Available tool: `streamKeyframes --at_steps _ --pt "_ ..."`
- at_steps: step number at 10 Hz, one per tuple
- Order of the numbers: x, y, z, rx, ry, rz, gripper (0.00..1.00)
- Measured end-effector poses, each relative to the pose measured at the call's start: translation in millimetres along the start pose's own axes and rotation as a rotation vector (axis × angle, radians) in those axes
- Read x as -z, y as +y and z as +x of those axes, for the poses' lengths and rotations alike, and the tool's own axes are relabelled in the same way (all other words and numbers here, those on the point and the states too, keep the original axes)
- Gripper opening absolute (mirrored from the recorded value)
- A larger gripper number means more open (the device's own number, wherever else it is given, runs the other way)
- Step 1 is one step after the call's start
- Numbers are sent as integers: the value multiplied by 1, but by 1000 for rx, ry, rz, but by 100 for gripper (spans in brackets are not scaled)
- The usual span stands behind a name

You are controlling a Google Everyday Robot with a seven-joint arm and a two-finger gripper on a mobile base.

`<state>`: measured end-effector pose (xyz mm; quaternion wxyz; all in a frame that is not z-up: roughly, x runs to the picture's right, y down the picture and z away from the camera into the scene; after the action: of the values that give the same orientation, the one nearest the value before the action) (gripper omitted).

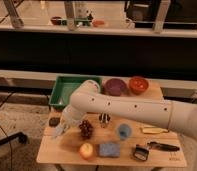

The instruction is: Place towel in metal cup

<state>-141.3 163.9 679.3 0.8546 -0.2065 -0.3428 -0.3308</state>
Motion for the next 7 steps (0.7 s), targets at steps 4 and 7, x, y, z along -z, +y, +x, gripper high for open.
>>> streamKeyframes --at_steps 4,7 --pt "34 12 34 -76 85 23 12" --pt "49 24 50 -111 116 21 12"
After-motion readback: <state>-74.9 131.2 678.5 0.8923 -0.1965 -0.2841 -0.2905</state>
